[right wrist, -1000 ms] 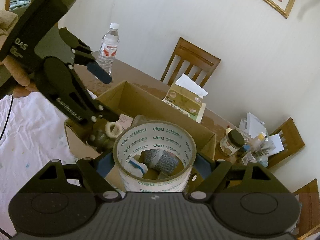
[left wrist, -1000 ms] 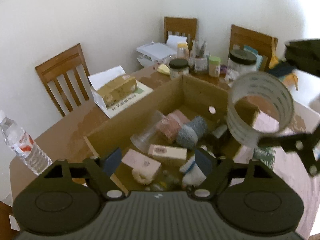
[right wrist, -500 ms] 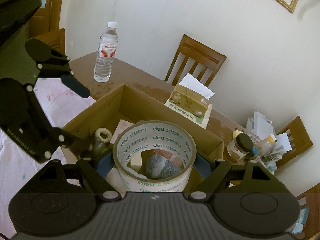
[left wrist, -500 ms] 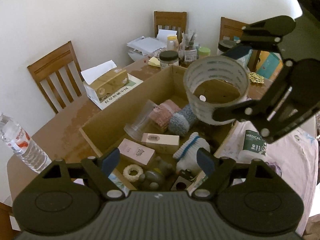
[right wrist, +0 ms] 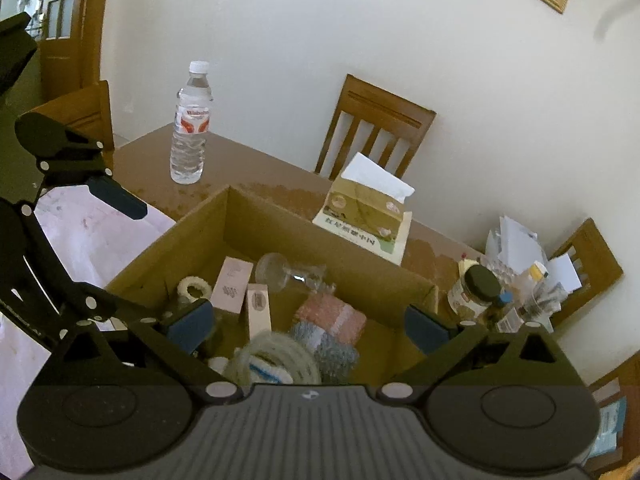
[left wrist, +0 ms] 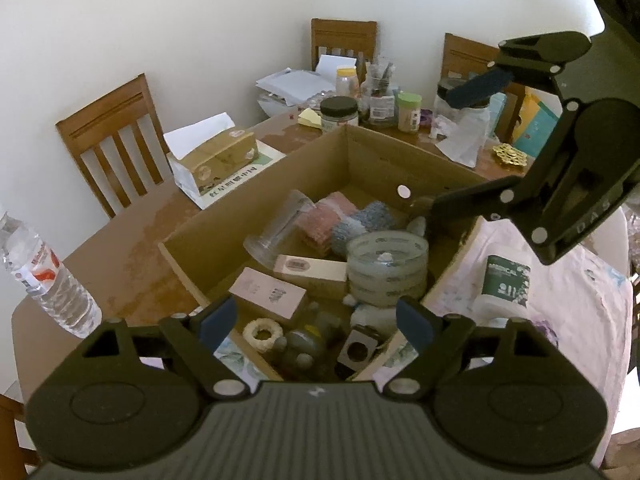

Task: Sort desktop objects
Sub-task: 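Withdraw both grippers from the box toward the remaining items, then grasp the blue-and-white round toy with the left gripper while the right gripper grasps the white MEDICAL pack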

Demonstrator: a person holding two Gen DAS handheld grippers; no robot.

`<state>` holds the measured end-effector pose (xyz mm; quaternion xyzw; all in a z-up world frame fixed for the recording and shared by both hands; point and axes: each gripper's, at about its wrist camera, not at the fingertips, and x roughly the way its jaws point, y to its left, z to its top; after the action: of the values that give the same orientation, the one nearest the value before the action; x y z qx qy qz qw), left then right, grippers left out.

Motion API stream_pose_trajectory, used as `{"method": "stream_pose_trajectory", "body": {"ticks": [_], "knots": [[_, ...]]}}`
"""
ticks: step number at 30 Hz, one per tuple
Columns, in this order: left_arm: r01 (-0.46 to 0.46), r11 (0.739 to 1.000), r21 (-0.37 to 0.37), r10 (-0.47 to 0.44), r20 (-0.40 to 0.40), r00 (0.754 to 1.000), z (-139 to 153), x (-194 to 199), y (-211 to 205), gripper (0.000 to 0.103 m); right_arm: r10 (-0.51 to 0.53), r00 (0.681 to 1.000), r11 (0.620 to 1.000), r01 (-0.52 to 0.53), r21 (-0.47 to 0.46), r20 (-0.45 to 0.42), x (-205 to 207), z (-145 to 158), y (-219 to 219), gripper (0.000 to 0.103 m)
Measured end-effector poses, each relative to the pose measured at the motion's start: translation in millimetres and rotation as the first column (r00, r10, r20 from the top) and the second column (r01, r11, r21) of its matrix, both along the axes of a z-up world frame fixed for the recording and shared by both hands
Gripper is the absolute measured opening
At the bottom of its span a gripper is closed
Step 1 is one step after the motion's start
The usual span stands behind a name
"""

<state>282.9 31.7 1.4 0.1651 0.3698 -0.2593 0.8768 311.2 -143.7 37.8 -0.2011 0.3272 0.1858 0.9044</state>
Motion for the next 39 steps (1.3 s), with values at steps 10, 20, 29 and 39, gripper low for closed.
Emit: {"method": "stream_pose_trajectory", "body": {"ticks": [10,20,29,39], "knots": [[0.061,0.998,-0.012,-0.061,-0.004,0.998,-1,-20,-17,0.088,-0.070,0.997,0.997,0.070,0.018,-0.031,-28,-8,-19,0.103],[0.143,0.989,-0.030,-0.144,-0.016,0.989,-9,-47,-43,0.088,-0.181,0.980,0.982,0.185,0.042,-0.086,-65,-31,-45,0.103],[0.200,0.979,-0.048,-0.202,-0.024,0.979,-17,-68,-61,0.092,-0.262,0.954,0.961,0.272,0.054,-0.146,-90,-53,-73,0.103],[0.228,0.974,-0.002,-0.228,-0.066,0.971,-39,-80,-78,0.093,-0.286,0.937,0.948,0.307,0.081,-0.203,-104,-77,-89,0.103]]}}
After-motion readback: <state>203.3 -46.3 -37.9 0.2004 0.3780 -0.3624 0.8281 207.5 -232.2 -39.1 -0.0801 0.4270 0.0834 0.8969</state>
